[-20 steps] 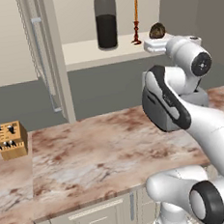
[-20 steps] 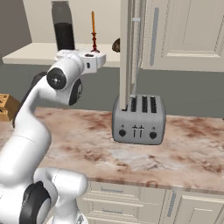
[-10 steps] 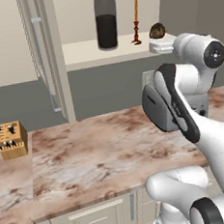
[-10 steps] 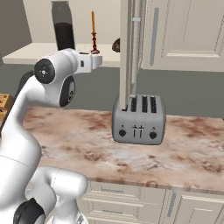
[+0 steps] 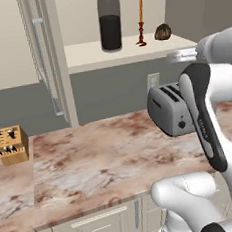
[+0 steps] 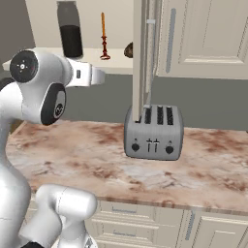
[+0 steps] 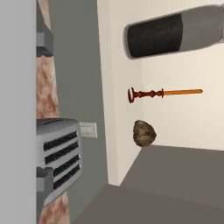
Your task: Pick the candle and jar from the dining table and place them in the open cabinet. Close the cabinet after placing the objects.
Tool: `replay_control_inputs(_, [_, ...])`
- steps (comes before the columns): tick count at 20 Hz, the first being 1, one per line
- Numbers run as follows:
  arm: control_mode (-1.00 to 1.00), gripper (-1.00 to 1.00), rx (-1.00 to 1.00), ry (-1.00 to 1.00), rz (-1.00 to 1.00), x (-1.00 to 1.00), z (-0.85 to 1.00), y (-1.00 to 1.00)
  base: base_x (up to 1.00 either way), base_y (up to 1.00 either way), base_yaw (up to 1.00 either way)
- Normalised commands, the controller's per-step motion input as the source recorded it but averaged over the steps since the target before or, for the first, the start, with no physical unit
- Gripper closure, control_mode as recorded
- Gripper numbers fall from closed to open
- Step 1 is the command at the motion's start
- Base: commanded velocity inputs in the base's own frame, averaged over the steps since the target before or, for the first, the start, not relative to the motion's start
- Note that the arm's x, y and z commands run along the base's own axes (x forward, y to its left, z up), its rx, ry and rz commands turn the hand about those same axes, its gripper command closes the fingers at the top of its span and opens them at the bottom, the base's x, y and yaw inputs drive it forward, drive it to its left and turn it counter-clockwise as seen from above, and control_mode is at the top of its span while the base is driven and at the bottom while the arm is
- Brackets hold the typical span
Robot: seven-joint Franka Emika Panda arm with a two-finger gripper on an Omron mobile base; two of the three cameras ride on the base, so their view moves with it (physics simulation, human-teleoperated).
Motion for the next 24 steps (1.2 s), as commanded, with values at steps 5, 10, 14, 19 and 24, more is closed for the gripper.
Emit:
replay_control_inputs(5, [-1.00, -1.00, 0.09, 0.00, 0.01, -0.83, -0.66, 0.00, 0.00, 0.00, 0.00])
replay_control_inputs(10, [-1.00, -1.00, 0.04, 0.07, 0.01, -0.40, -0.20, 0.00, 0.00, 0.00, 0.00])
replay_control_inputs(14, [-1.00, -1.00, 0.05, 0.03, 0.00, -0.23, -0.07, -0.17, 0.00, 0.00, 0.00])
replay_control_inputs(19, [-1.00, -1.00, 0.06, 0.00, 0.00, -0.39, -0.18, -0.33, 0.00, 0.00, 0.00])
replay_control_inputs(24, [-1.00, -1.00, 0.10, -0.03, 0.03, -0.10, -0.61, -0.35, 0.00, 0.00, 0.00])
